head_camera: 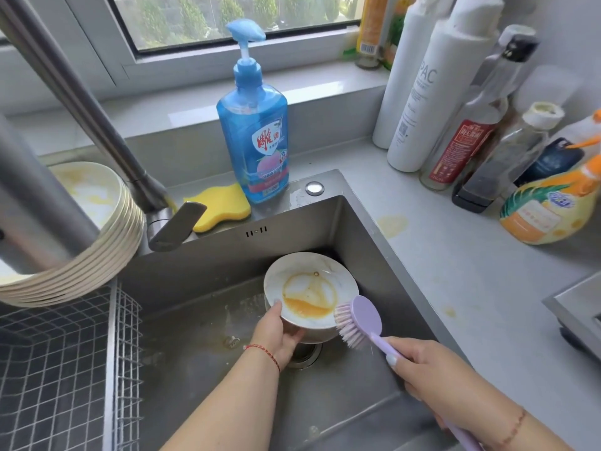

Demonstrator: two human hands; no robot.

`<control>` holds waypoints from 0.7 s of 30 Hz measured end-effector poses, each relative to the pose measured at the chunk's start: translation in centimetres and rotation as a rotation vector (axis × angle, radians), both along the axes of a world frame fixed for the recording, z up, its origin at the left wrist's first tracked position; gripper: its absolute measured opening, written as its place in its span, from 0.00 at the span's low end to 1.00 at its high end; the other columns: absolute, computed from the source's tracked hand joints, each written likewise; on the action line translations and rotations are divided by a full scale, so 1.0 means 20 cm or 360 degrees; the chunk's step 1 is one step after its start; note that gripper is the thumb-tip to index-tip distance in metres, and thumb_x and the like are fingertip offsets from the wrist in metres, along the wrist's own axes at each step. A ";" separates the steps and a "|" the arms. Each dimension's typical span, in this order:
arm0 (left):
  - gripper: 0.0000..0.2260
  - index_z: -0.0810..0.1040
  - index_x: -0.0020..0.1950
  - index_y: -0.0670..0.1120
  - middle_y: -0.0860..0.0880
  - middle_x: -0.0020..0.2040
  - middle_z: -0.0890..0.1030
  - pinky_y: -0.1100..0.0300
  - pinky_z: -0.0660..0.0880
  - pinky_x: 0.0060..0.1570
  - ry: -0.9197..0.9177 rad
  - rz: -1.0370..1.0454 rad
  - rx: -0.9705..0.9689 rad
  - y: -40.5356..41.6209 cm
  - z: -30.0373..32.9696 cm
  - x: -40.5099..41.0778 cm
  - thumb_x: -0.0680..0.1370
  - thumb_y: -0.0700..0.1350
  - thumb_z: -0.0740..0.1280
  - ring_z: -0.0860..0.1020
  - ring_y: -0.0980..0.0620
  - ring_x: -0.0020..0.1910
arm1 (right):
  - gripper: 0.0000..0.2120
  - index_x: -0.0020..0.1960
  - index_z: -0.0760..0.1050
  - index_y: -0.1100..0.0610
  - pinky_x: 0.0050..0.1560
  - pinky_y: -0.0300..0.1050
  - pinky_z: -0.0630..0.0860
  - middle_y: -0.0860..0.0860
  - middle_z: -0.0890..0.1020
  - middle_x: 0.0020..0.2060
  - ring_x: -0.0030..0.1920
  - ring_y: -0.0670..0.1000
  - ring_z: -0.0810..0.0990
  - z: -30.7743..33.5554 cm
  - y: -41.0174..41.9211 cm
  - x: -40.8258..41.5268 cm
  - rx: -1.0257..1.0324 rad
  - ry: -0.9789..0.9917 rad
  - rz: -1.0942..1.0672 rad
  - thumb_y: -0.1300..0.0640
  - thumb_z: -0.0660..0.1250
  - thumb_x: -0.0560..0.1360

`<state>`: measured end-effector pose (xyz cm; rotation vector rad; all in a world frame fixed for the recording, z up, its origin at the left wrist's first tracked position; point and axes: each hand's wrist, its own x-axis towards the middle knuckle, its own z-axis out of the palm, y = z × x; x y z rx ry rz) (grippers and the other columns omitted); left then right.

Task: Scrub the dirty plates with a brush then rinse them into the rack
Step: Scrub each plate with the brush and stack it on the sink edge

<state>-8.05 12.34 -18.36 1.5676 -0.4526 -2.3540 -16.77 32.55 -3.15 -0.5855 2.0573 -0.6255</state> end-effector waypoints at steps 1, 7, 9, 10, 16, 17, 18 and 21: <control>0.14 0.73 0.66 0.40 0.38 0.61 0.80 0.42 0.77 0.55 -0.0004 -0.0028 0.0008 0.00 0.01 -0.01 0.84 0.46 0.60 0.78 0.38 0.61 | 0.15 0.52 0.78 0.42 0.23 0.34 0.62 0.43 0.62 0.21 0.24 0.45 0.61 0.01 0.00 0.00 -0.0007 0.0003 -0.0001 0.56 0.56 0.80; 0.16 0.69 0.71 0.46 0.38 0.63 0.79 0.34 0.78 0.51 0.0019 -0.0073 -0.0006 0.01 0.08 0.02 0.85 0.49 0.58 0.79 0.35 0.59 | 0.19 0.51 0.79 0.42 0.24 0.36 0.61 0.44 0.63 0.22 0.25 0.46 0.61 0.06 0.00 0.00 -0.0059 -0.0071 -0.0126 0.60 0.53 0.78; 0.15 0.69 0.71 0.49 0.40 0.62 0.80 0.32 0.78 0.52 0.0056 -0.0135 -0.0089 0.02 0.14 0.08 0.85 0.50 0.56 0.79 0.36 0.58 | 0.20 0.50 0.78 0.42 0.26 0.37 0.61 0.47 0.65 0.24 0.25 0.47 0.62 0.08 -0.02 0.02 -0.0044 -0.0065 -0.0156 0.61 0.52 0.77; 0.15 0.69 0.70 0.50 0.41 0.61 0.80 0.33 0.78 0.52 0.0071 -0.0178 -0.0153 0.03 0.17 0.12 0.85 0.51 0.55 0.80 0.38 0.58 | 0.19 0.51 0.78 0.44 0.27 0.37 0.62 0.48 0.66 0.25 0.26 0.47 0.63 0.08 -0.04 0.03 -0.0035 -0.0051 -0.0122 0.61 0.52 0.77; 0.16 0.72 0.68 0.54 0.46 0.60 0.82 0.36 0.81 0.47 0.0090 -0.0338 -0.0413 0.07 0.34 0.33 0.85 0.57 0.54 0.82 0.40 0.56 | 0.15 0.65 0.70 0.50 0.36 0.41 0.70 0.49 0.76 0.37 0.34 0.50 0.72 0.02 -0.16 0.09 0.0037 0.0404 0.0334 0.52 0.51 0.82; 0.16 0.72 0.67 0.54 0.46 0.60 0.83 0.38 0.81 0.45 0.0074 -0.0347 -0.0447 0.07 0.37 0.37 0.84 0.57 0.53 0.82 0.40 0.55 | 0.16 0.69 0.66 0.48 0.39 0.43 0.72 0.50 0.79 0.42 0.40 0.52 0.76 0.00 -0.18 0.10 0.0105 0.0567 0.0468 0.53 0.51 0.82; 0.17 0.72 0.68 0.54 0.46 0.59 0.83 0.38 0.81 0.45 0.0073 -0.0360 -0.0477 0.08 0.39 0.40 0.84 0.58 0.53 0.83 0.40 0.54 | 0.19 0.71 0.63 0.47 0.40 0.43 0.71 0.50 0.79 0.43 0.42 0.53 0.76 0.00 -0.19 0.11 0.0184 0.0721 0.0618 0.55 0.51 0.82; 0.18 0.72 0.67 0.54 0.47 0.56 0.85 0.41 0.82 0.43 0.0070 -0.0347 -0.0593 0.07 0.44 0.51 0.84 0.60 0.51 0.85 0.43 0.50 | 0.20 0.71 0.63 0.46 0.37 0.44 0.64 0.48 0.72 0.36 0.41 0.52 0.72 0.04 -0.19 0.20 0.0350 0.0788 0.1024 0.58 0.51 0.81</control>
